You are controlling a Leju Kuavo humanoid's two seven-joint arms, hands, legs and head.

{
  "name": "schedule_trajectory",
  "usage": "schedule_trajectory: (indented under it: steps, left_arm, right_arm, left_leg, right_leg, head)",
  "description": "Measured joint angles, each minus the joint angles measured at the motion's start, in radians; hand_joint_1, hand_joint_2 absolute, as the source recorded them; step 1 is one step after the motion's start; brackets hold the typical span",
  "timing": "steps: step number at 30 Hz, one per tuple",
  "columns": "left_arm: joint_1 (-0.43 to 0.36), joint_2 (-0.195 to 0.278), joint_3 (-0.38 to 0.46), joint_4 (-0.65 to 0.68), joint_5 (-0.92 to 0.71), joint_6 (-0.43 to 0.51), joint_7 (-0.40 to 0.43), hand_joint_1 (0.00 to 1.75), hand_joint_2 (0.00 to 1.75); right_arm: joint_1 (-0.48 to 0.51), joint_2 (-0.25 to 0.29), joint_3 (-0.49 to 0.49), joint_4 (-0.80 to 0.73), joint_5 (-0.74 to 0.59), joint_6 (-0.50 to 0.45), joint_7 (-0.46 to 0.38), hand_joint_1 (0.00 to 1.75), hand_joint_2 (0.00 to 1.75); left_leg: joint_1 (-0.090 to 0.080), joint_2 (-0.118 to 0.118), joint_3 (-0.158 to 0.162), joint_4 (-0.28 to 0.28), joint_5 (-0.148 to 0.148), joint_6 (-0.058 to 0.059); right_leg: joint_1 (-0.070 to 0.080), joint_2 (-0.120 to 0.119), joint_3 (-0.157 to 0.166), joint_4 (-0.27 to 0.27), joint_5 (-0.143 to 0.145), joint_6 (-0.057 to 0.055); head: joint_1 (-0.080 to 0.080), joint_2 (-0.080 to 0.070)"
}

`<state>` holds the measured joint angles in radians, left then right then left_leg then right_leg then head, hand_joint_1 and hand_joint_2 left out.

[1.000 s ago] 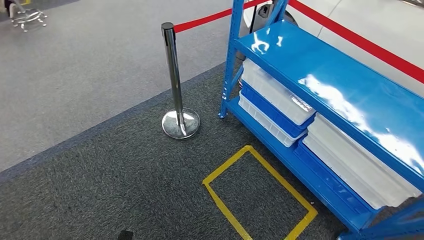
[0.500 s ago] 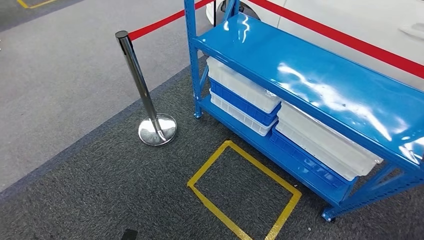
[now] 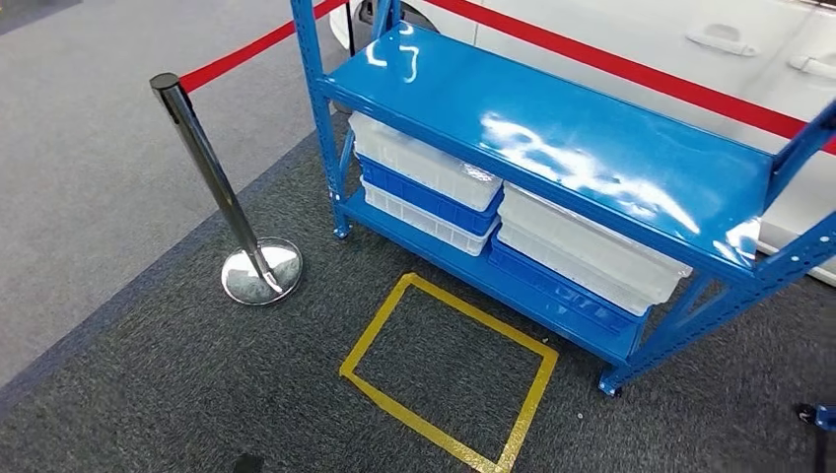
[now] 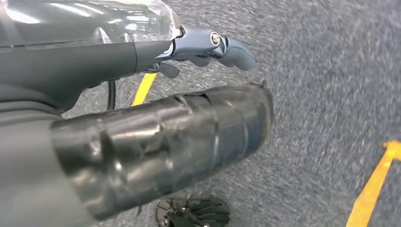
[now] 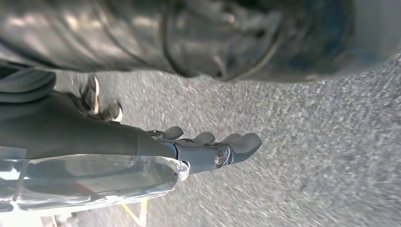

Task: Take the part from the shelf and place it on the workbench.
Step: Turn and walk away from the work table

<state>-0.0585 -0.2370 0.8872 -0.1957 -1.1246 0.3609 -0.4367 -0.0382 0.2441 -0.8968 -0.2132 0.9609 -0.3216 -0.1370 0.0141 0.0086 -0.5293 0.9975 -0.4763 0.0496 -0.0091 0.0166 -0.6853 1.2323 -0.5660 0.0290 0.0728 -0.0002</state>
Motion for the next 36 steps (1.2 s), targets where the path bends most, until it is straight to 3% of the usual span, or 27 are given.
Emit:
schedule_trajectory:
  steps: [1,2,3,6,8,10,12,14,16,17,18,19,21,23,25,26,28,30,31,32,33,35,36]
  left_arm:
    - [0.001,0.000,0.000,0.000,0.000,0.000,0.000,0.00,0.00]
    - [0.001,0.000,0.000,0.000,0.000,0.000,0.000,0.00,0.00]
    - [0.000,0.000,0.000,0.000,0.000,0.000,0.000,0.00,0.00]
    - [-0.002,0.000,0.000,0.000,0.000,0.000,0.000,0.00,0.00]
    - [-0.003,0.000,0.000,0.000,0.000,0.000,0.000,0.00,0.00]
    - [-0.006,-0.001,0.000,0.000,0.000,0.000,0.000,0.00,0.00]
    - [-0.008,-0.001,0.000,0.000,-0.001,0.001,0.000,0.00,0.00]
    - [-0.007,-0.001,0.000,0.000,-0.002,0.001,0.000,0.00,0.00]
    - [-0.002,-0.001,0.000,0.000,-0.002,0.001,0.001,0.00,0.00]
    - [-0.001,-0.001,0.000,0.000,-0.002,0.001,0.001,0.00,0.00]
    - [0.000,-0.001,0.000,0.000,-0.001,0.001,0.002,0.00,0.00]
    - [0.000,-0.001,0.000,0.000,-0.001,0.001,0.002,0.00,0.00]
    - [-0.001,-0.001,0.000,0.000,-0.001,0.001,0.002,0.00,0.00]
    - [-0.001,-0.001,0.000,0.000,0.000,0.001,0.002,0.00,0.00]
    - [-0.003,-0.002,0.000,0.000,0.000,0.001,0.003,0.00,0.00]
    - [-0.004,-0.002,0.000,0.000,0.000,0.001,0.003,0.00,0.00]
    - [-0.004,-0.004,0.001,0.000,0.000,0.001,0.003,0.00,0.00]
    - [-0.001,-0.004,0.001,0.000,-0.003,0.001,0.004,0.00,0.00]
    - [0.000,-0.004,0.001,0.000,-0.005,0.001,0.005,0.00,0.00]
    - [0.001,-0.004,0.001,0.000,-0.007,0.000,0.006,0.00,0.00]
    - [0.001,-0.004,0.001,0.000,-0.009,-0.001,0.007,0.00,0.00]
    - [-0.002,-0.004,0.001,0.000,-0.014,-0.002,0.007,0.00,0.00]
    - [-0.003,-0.004,0.001,0.000,-0.016,-0.003,0.008,0.00,0.44]
  right_arm:
    - [0.000,0.000,0.000,0.000,0.000,0.000,0.000,0.00,0.00]
    - [0.001,0.000,0.000,0.000,0.000,0.000,0.000,0.00,0.00]
    - [0.002,0.000,0.000,0.000,0.000,0.000,0.000,0.00,0.00]
    - [0.002,0.000,0.000,0.000,0.000,0.000,0.000,0.00,0.00]
    - [0.000,-0.001,0.000,0.000,0.000,0.000,0.000,0.00,0.00]
    - [0.002,0.000,0.000,0.000,0.000,0.000,0.000,0.00,0.00]
    - [0.003,0.000,0.000,0.000,0.000,0.000,0.000,0.00,0.00]
    - [0.001,0.001,0.000,0.000,0.000,0.000,0.001,0.00,0.00]
    - [0.000,0.001,0.000,0.000,0.000,0.000,0.001,0.00,0.00]
    - [0.000,0.001,0.000,0.000,0.000,0.000,0.001,0.00,0.00]
    - [0.001,0.001,0.000,0.000,0.000,0.000,0.001,0.00,0.00]
    - [0.002,0.001,0.000,0.000,0.000,0.000,0.001,0.00,0.00]
    - [0.001,0.001,0.000,0.000,0.000,0.000,0.001,0.00,0.00]
    - [0.000,0.001,0.000,0.000,0.001,0.000,0.001,0.00,0.00]
    - [0.003,0.001,-0.001,0.000,0.002,0.000,0.003,0.00,0.00]
    - [0.005,0.001,-0.001,0.000,0.002,-0.001,0.005,0.00,0.00]
    - [0.006,0.000,-0.001,0.000,0.007,-0.004,0.013,0.00,0.00]
    - [0.004,0.000,0.000,0.000,0.021,-0.010,0.032,0.00,0.00]
    - [0.003,0.000,0.000,0.000,0.028,-0.013,0.044,0.00,0.00]
    - [0.003,0.000,0.001,0.000,0.032,-0.016,0.059,0.00,0.00]
    - [0.004,0.000,0.001,0.001,0.035,-0.019,0.073,0.00,0.00]
    - [0.004,0.000,0.001,0.001,0.036,-0.021,0.094,0.00,0.00]
    - [0.004,0.000,0.001,0.001,0.036,-0.021,0.100,0.00,0.00]
  left_leg:
    - [-0.001,0.015,0.000,0.000,-0.002,0.001]
    - [-0.002,0.030,0.002,0.000,-0.004,0.000]
    - [-0.002,0.043,0.005,0.000,-0.006,-0.001]
    - [-0.006,0.074,0.018,0.001,-0.017,-0.010]
    - [-0.010,0.091,0.023,0.002,-0.023,-0.019]
    - [-0.011,0.102,0.028,0.002,-0.028,-0.030]
    - [-0.009,0.067,0.021,0.030,-0.051,-0.041]
    - [-0.005,0.016,-0.025,0.135,-0.112,-0.049]
    - [-0.003,0.002,-0.090,0.267,-0.163,-0.054]
    - [-0.002,0.001,-0.107,0.294,-0.161,-0.056]
    - [0.000,-0.001,-0.105,0.280,-0.136,-0.057]
    - [0.002,-0.006,-0.086,0.229,-0.097,-0.057]
    - [0.008,-0.047,-0.033,0.094,-0.031,-0.056]
    - [0.009,-0.080,-0.011,0.032,-0.017,-0.052]
    - [0.006,-0.069,-0.009,0.027,-0.016,-0.042]
    - [0.007,-0.059,-0.006,0.023,-0.013,-0.035]
    - [0.010,-0.037,-0.003,0.013,-0.005,-0.021]
    - [0.007,-0.015,-0.003,0.010,-0.004,-0.016]
    - [0.006,-0.005,-0.004,0.011,-0.005,-0.015]
    - [0.005,0.003,-0.004,0.011,-0.005,-0.015]
    - [0.005,0.009,-0.003,0.011,-0.006,-0.016]
    - [0.005,0.016,0.001,0.011,-0.009,-0.019]
    - [0.003,0.019,0.003,0.012,-0.011,-0.023]
  right_leg:
    - [-0.002,-0.005,-0.024,0.047,-0.013,0.003]
    - [-0.004,-0.008,-0.031,0.061,-0.007,0.004]
    - [-0.005,-0.013,-0.017,0.034,0.017,0.004]
    - [0.003,-0.061,0.087,-0.161,0.101,-0.011]
    - [0.013,-0.077,0.112,-0.215,0.109,-0.025]
    - [0.012,-0.057,0.110,-0.218,0.111,-0.035]
    - [0.004,-0.040,0.114,-0.226,0.116,-0.047]
    - [0.000,-0.022,0.116,-0.230,0.119,-0.056]
    - [0.000,0.003,0.113,-0.229,0.120,-0.059]
    - [0.000,0.017,0.113,-0.227,0.120,-0.059]
    - [0.000,0.032,0.113,-0.224,0.119,-0.058]
    - [-0.001,0.047,0.114,-0.221,0.118,-0.056]
    - [-0.003,0.074,0.109,-0.208,0.113,-0.048]
    - [-0.003,0.095,0.098,-0.198,0.111,-0.035]
    - [-0.005,0.114,0.091,-0.200,0.116,-0.020]
    - [-0.007,0.111,0.088,-0.197,0.115,-0.015]
    - [-0.005,0.065,0.064,-0.147,0.081,-0.006]
    - [-0.005,0.008,0.007,-0.025,0.016,0.001]
    - [-0.006,-0.003,-0.021,0.036,-0.008,0.004]
    - [-0.007,-0.009,-0.036,0.068,-0.014,0.005]
    - [-0.007,-0.011,-0.032,0.065,-0.002,0.005]
    - [-0.006,-0.015,0.031,-0.048,0.061,-0.002]
    - [-0.002,-0.019,0.068,-0.116,0.085,-0.008]
  head:
    - [0.000,0.000]
    - [0.000,0.000]
    - [0.000,0.000]
    - [0.000,0.000]
    - [0.000,0.000]
    - [0.000,0.000]
    - [0.000,0.000]
    - [-0.001,0.000]
    - [-0.001,0.000]
    - [-0.001,0.000]
    - [-0.001,0.000]
    - [-0.001,0.000]
    - [-0.001,0.000]
    - [0.000,0.000]
    - [0.000,0.000]
    - [0.000,0.000]
    - [0.003,0.000]
    - [0.005,0.000]
    - [0.004,0.000]
    - [0.005,0.000]
    - [0.005,0.000]
    - [0.005,0.000]
    - [0.005,0.000]
